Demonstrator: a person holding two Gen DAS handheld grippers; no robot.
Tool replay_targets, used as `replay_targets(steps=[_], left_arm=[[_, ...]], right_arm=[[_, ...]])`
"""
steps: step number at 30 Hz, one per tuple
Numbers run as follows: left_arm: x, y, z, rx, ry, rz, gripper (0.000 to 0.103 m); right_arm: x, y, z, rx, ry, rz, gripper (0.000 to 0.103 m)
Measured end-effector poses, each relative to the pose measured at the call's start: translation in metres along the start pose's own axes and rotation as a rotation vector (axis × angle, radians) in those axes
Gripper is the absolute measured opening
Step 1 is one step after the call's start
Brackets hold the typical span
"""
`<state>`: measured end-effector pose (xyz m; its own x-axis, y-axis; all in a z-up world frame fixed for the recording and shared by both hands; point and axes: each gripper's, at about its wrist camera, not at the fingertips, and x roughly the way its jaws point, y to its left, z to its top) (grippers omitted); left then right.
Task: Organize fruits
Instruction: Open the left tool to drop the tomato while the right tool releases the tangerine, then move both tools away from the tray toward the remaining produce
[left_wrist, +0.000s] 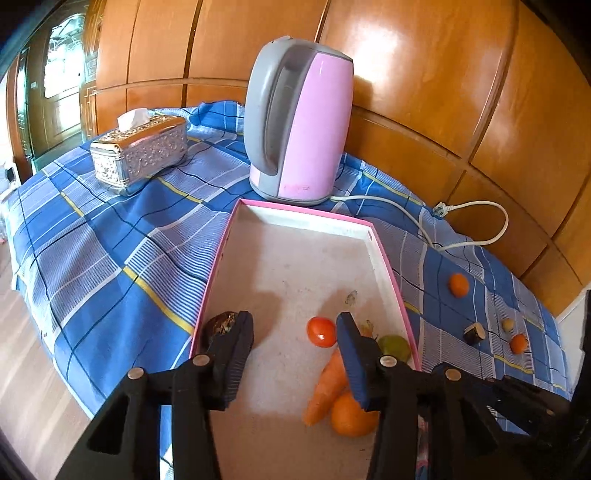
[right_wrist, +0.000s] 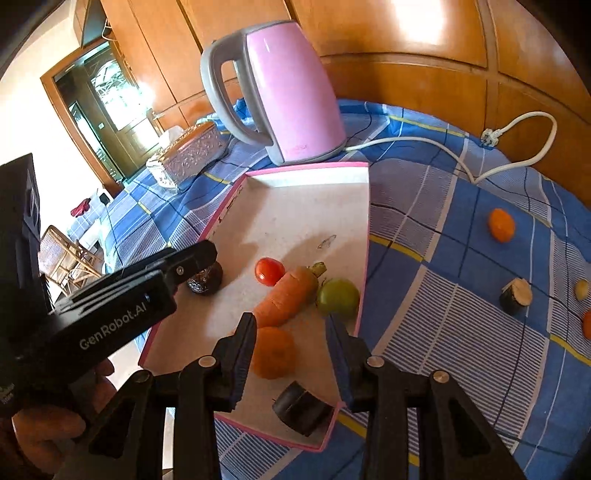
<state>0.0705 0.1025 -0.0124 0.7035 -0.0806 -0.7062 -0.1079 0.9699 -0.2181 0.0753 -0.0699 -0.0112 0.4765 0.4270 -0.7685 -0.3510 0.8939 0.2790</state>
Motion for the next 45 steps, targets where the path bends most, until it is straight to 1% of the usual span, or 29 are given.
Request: replay_targets(steps=[4, 9, 16, 24, 32, 38, 41, 45], left_arm=[[-0.006, -0.006, -0.004, 0.017, -0.005, -0.002, 0.047], [-0.012, -0.017, -0.008, 0.051, -0.008, -0.014, 0.047], [-0.017, -0.036, -0.015, 0.098, -0.009, -0.027, 0.047], [-0.017, -0.059, -0.022, 0.147, 0.008, -0.055, 0.047], [-0.011, -0.088, -0.03, 0.226, 0.03, -0.086, 0.047], [-0.002, -0.108, -0.035, 0.262, 0.055, -0.099, 0.047], [0.005, -0.121, -0.036, 0.279, 0.079, -0.114, 0.047], [0.007, -0.135, -0.038, 0.304, 0.083, -0.14, 0.047]], right_arm=[[-0.01, -0.009, -0.003, 0.046, -0.025, -0.008, 0.039], [-0.019, -0.023, -0.009, 0.09, -0.042, -0.048, 0.039], [-0.036, -0.045, -0.021, 0.14, -0.083, -0.129, 0.04], [-0.052, -0.074, -0.034, 0.223, -0.113, -0.181, 0.04], [-0.064, -0.108, -0.05, 0.314, -0.128, -0.245, 0.04], [-0.076, -0.135, -0.062, 0.382, -0.139, -0.293, 0.04], [-0.081, -0.146, -0.066, 0.398, -0.147, -0.327, 0.04], [-0.088, -0.164, -0.074, 0.438, -0.154, -0.369, 0.041]])
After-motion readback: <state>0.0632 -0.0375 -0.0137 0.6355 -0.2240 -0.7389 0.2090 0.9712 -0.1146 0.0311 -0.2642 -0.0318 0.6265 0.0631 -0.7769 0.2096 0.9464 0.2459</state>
